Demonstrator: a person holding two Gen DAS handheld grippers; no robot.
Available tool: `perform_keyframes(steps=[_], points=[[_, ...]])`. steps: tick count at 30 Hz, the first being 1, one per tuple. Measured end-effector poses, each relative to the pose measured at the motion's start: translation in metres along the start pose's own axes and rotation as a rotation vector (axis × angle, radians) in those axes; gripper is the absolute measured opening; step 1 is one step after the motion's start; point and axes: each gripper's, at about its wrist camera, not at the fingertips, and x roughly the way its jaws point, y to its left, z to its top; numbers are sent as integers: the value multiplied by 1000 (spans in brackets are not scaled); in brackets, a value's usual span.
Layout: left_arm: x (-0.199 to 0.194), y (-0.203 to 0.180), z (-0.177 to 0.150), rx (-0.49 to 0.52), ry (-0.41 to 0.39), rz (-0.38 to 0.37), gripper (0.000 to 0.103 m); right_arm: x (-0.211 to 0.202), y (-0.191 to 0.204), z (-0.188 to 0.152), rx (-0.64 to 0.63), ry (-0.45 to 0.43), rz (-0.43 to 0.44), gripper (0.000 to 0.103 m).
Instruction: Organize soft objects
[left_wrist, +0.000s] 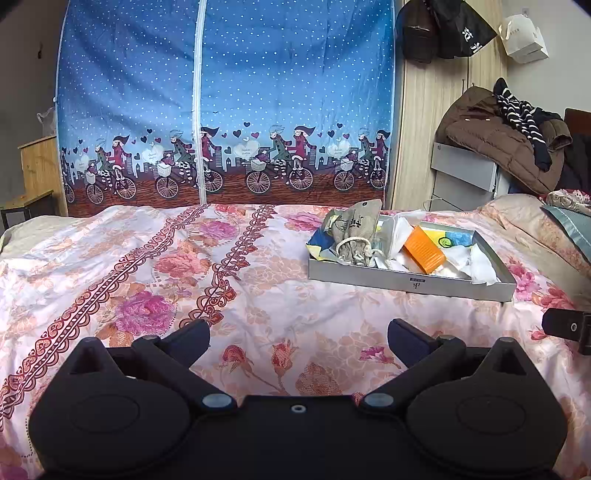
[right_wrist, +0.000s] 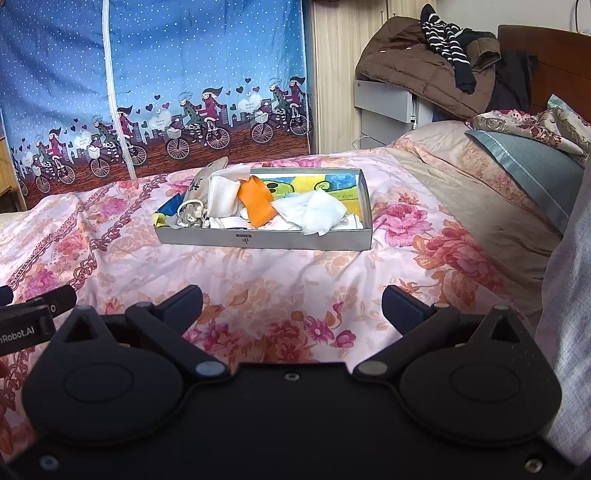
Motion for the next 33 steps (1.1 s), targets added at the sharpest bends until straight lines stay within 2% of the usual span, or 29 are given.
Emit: perform_keyframes(steps=[33], points=[[0,-1,0,5,4,2,102,0,4,-1,0,8,-4,103]])
